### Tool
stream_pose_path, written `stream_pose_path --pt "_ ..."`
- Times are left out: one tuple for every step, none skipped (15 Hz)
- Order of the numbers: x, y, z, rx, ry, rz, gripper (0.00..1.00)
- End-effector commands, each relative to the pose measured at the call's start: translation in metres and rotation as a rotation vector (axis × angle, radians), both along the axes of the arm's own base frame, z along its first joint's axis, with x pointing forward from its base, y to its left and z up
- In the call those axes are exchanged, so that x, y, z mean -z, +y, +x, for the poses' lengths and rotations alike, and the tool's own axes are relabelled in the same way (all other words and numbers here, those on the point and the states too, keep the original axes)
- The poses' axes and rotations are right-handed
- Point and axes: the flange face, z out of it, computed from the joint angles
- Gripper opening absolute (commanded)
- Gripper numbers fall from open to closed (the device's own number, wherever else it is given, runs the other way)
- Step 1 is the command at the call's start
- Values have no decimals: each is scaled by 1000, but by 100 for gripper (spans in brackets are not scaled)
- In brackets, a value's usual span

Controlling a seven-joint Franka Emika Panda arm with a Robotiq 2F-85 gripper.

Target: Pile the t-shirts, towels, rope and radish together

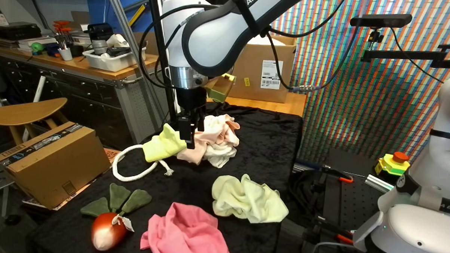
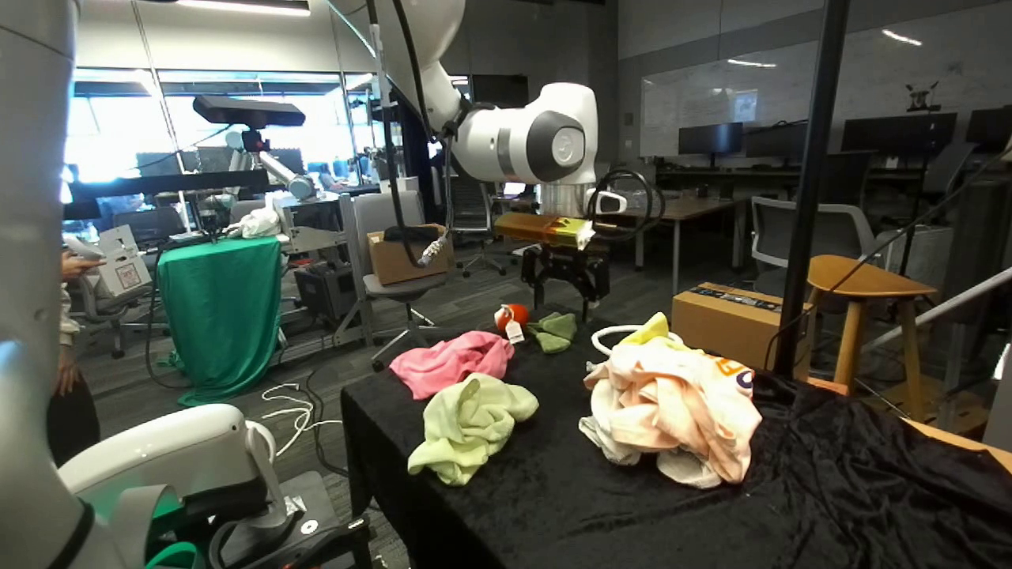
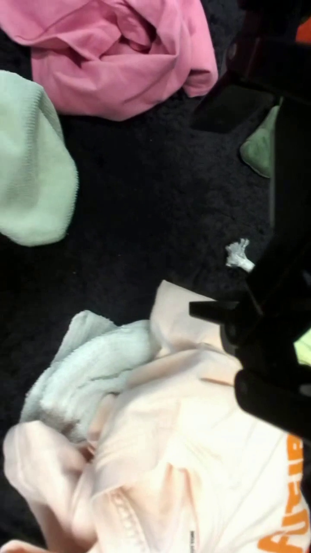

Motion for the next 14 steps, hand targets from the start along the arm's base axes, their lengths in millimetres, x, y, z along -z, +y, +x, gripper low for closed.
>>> stream_pose_path --pt "13 -11 -29 60 60 0 100" --pt "24 -16 -37 80 80 0 100" --pt "33 -20 -45 93 103 2 100" --pt "43 -24 -54 109 128 5 100" --pt "55 -29 -60 126 145 4 100" --pt "62 -33 -71 137 174 4 100" --pt "70 -37 -76 148 196 4 100" --pt "76 -40 -84 158 211 5 100" --pt "82 -43 -88 167 227 6 100" --pt "84 -44 -93 180 240 13 100" --pt "88 -45 -96 189 253 17 100" --pt "90 -45 -99 197 256 23 100" --pt "92 -43 -102 204 265 28 100" --pt "91 -41 -105 208 266 37 100"
